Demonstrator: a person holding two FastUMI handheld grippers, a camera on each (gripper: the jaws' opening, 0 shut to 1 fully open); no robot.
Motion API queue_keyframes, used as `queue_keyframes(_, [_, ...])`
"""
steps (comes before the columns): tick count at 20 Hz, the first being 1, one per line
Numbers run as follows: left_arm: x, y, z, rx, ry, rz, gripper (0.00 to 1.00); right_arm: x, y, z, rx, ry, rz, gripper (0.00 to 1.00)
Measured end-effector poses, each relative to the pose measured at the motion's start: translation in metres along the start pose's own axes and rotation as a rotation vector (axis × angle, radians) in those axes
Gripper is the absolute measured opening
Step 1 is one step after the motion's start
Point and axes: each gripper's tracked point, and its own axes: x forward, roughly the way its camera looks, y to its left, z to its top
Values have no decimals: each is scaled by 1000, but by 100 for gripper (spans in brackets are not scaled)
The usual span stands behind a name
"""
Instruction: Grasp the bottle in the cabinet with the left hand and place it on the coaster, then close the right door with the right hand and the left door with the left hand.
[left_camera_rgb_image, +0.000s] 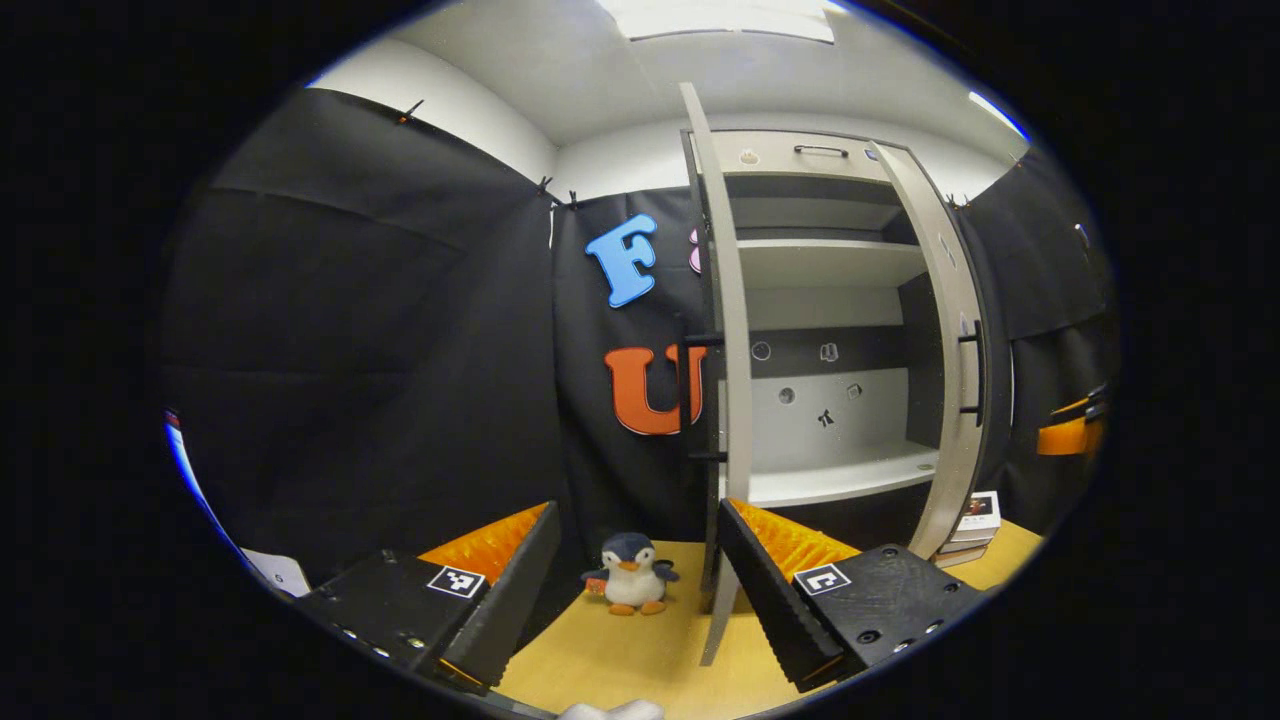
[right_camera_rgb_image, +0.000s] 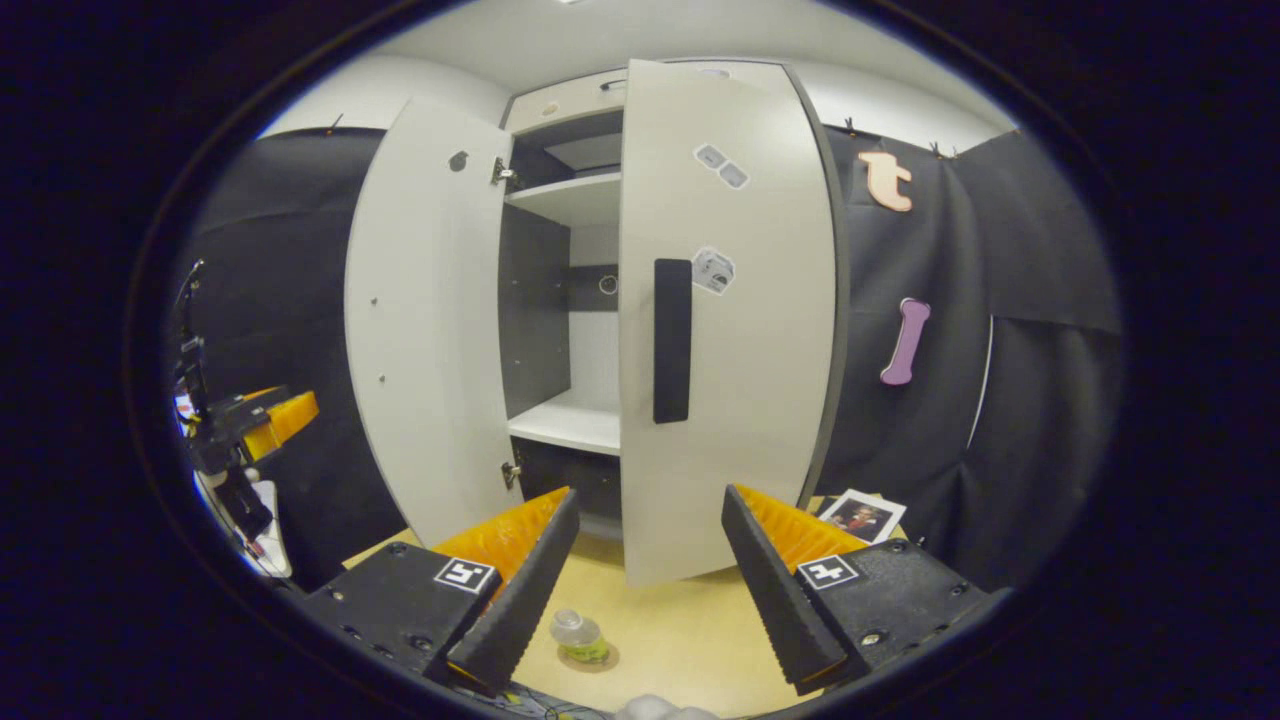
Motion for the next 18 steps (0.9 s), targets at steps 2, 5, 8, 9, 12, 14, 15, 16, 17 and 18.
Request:
queue_keyframes(2, [16, 20, 11, 20, -14, 36, 96, -6, 5, -4, -2, 9, -2, 92])
queue_keyframes(5, [44, 34, 25, 6, -27, 73, 96, -9, 6, -9, -13, 19, -4, 95])
queue_keyframes(8, [62, 41, 40, -4, -54, 99, 96, -6, 4, -10, 0, 31, 8, 92])
queue_keyframes(9, [67, 39, 46, -1, -61, 97, 96, -6, 2, -8, 8, 32, 11, 92])
queue_keyframes(12, [74, 22, 58, 18, -79, 62, 96, -7, -3, -1, 20, 18, 10, 95])
queue_keyframes(14, [78, 7, 59, 33, -80, 26, 96, -10, -5, 0, 33, 8, 7, 95])
queue_keyframes(15, [75, 5, 58, 46, -87, 31, 96, -11, -4, -1, 43, 8, 13, 95])
queue_keyframes(16, [74, 7, 59, 61, -94, 40, 92, -12, -3, -3, 47, 9, 15, 95])
queue_keyframes(17, [73, 7, 61, 69, -97, 39, 90, -13, -4, -4, 47, 11, 13, 95])
queue_keyframes(18, [72, 5, 62, 57, -102, 32, 90, -14, -5, -6, 48, 14, 13, 95])
